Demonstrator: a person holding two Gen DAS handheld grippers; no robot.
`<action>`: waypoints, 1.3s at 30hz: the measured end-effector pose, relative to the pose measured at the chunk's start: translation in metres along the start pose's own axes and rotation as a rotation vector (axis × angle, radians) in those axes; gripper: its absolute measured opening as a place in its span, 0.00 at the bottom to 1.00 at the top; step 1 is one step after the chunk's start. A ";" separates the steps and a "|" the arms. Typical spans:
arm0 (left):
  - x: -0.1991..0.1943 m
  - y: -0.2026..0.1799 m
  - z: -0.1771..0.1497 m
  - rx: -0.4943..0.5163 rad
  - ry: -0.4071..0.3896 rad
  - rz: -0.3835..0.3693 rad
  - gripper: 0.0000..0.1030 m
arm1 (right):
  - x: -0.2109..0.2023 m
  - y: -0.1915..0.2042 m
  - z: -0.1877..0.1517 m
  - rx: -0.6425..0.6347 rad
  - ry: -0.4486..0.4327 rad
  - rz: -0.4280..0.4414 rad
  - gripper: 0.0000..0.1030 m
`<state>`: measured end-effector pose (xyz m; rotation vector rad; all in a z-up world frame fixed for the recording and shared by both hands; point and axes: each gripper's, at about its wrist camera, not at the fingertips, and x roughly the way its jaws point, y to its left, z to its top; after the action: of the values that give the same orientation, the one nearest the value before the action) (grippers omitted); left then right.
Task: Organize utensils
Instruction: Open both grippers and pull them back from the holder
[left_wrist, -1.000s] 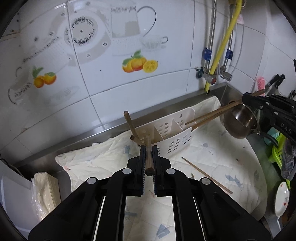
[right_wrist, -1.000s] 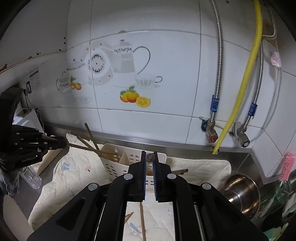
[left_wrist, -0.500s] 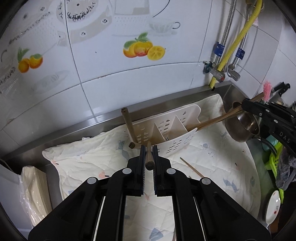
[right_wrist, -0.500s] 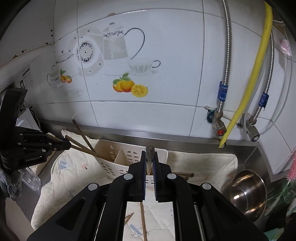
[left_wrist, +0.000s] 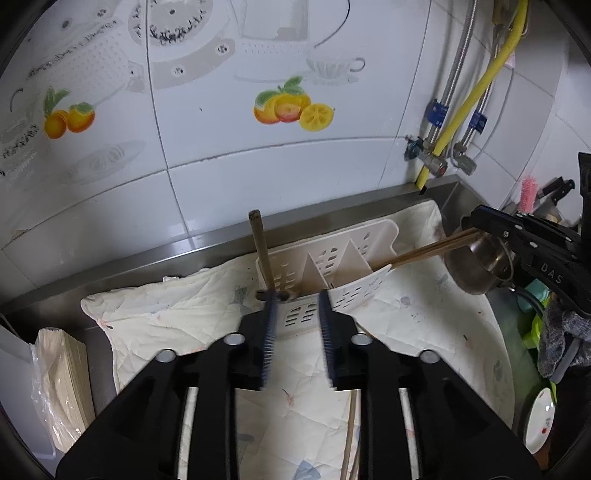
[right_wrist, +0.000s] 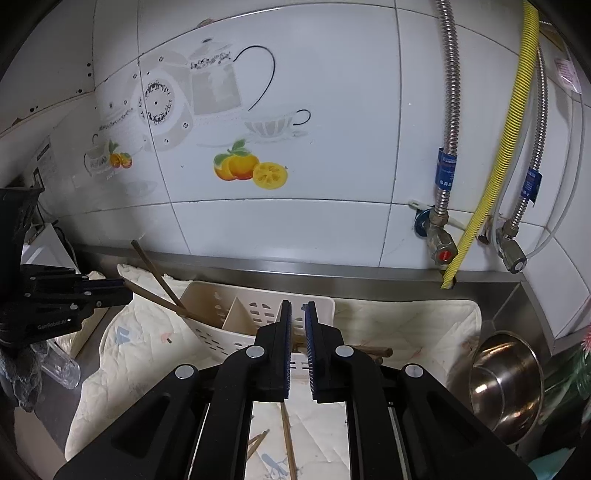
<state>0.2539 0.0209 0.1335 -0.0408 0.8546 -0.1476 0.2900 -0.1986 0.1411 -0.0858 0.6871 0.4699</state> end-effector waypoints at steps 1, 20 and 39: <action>-0.004 0.000 -0.001 -0.001 -0.016 0.001 0.33 | -0.002 0.000 0.000 -0.002 -0.005 -0.003 0.13; -0.045 0.010 -0.098 -0.070 -0.153 0.025 0.47 | -0.047 0.011 -0.082 0.009 -0.091 0.007 0.33; -0.033 0.023 -0.210 -0.163 -0.145 0.065 0.52 | -0.011 0.006 -0.227 0.080 0.051 0.005 0.31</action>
<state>0.0768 0.0534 0.0179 -0.1744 0.7209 -0.0134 0.1459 -0.2490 -0.0277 -0.0210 0.7550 0.4454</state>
